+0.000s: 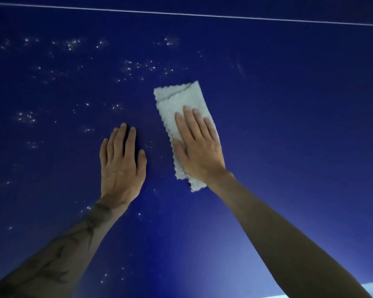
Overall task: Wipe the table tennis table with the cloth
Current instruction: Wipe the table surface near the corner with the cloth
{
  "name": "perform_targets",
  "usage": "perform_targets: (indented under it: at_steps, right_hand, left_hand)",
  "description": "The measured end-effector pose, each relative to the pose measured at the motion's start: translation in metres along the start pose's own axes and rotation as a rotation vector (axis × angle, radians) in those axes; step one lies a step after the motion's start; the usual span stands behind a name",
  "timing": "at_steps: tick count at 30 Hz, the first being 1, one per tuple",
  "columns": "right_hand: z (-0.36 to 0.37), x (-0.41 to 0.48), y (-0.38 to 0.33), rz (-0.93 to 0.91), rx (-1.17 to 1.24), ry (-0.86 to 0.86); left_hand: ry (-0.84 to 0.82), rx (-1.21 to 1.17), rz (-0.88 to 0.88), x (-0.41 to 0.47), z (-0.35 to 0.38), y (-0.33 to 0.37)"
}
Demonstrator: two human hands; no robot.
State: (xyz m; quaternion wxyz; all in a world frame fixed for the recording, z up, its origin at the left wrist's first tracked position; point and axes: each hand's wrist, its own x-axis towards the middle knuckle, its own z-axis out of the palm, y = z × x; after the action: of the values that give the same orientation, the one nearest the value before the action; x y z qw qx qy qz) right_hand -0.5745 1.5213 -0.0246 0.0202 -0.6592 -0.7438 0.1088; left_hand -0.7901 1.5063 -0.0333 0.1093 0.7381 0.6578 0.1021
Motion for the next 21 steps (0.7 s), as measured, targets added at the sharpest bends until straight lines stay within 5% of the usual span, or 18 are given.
perform_targets:
  at_steps: [2, 9, 12, 17, 21]
  right_hand:
    - [-0.004, -0.011, 0.026, 0.008, 0.008, 0.002]
    - [-0.027, 0.065, 0.082, 0.48, 0.041, 0.077]
    - [-0.018, 0.091, 0.047, 0.398, 0.038, 0.064]
    - [-0.009, 0.057, 0.027, 0.011, -0.01, 0.004]
    - [-0.023, 0.071, 0.077, 0.309, 0.021, 0.034]
  left_hand:
    - [0.004, -0.015, 0.026, 0.01, -0.005, -0.003]
    - [0.011, 0.013, 0.0, 0.067, -0.009, -0.025]
    - [0.012, 0.035, -0.011, 0.07, -0.001, -0.028]
    - [0.025, 0.024, -0.014, 0.071, -0.001, -0.029]
    - [0.024, 0.01, -0.027, 0.072, -0.003, -0.028]
